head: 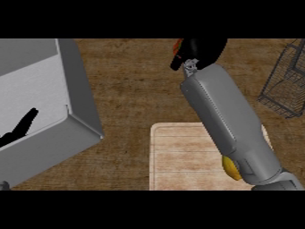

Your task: Pick the tomato from the cutting board and place it in the tiered basket

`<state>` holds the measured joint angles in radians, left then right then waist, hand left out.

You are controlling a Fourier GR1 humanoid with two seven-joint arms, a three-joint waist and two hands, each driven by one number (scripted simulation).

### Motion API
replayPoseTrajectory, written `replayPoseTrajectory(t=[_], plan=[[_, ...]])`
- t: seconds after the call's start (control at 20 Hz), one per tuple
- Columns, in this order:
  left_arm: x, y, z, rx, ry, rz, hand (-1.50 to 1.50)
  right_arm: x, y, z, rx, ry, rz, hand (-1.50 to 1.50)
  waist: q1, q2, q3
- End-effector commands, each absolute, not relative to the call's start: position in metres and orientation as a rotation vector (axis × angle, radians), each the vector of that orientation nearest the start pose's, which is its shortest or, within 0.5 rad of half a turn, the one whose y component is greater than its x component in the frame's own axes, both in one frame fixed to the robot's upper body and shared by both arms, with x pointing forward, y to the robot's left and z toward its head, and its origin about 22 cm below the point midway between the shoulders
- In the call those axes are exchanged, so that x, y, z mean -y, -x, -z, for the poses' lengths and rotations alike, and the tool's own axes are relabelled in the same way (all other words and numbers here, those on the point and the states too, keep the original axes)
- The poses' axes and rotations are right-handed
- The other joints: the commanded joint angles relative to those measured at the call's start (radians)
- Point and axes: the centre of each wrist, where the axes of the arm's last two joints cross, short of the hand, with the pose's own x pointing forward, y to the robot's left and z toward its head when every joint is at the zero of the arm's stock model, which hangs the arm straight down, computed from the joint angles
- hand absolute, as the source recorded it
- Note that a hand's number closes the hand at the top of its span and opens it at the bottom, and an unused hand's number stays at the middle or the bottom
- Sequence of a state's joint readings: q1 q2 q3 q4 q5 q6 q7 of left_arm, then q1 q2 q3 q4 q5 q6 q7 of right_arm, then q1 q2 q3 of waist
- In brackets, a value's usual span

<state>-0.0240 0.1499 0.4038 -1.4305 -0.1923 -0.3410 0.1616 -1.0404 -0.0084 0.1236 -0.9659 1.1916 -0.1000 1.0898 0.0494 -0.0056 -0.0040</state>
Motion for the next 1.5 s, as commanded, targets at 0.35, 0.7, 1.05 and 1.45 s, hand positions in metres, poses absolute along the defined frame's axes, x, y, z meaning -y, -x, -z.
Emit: replayPoseTrajectory(t=[0.35,0.7,1.05,1.45], plan=[[-0.355,-0.223,0.025,1.202,-0.262,0.085,0.00,0.024,-0.415,-0.262,1.081,1.491,-0.120,1.50,-0.020,0.011,0.002],[-0.358,-0.220,0.018,1.216,-0.256,0.086,0.00,0.104,-0.448,-0.285,1.135,1.525,-0.050,1.50,-0.017,0.016,0.003],[-0.356,-0.227,0.020,1.204,-0.254,0.094,0.00,0.165,-0.469,-0.260,1.109,1.624,-0.052,1.50,-0.018,0.019,0.003],[-0.348,-0.220,0.011,1.214,-0.260,0.114,0.00,0.248,-0.470,-0.274,1.309,1.478,0.132,1.50,-0.004,0.021,0.005]])
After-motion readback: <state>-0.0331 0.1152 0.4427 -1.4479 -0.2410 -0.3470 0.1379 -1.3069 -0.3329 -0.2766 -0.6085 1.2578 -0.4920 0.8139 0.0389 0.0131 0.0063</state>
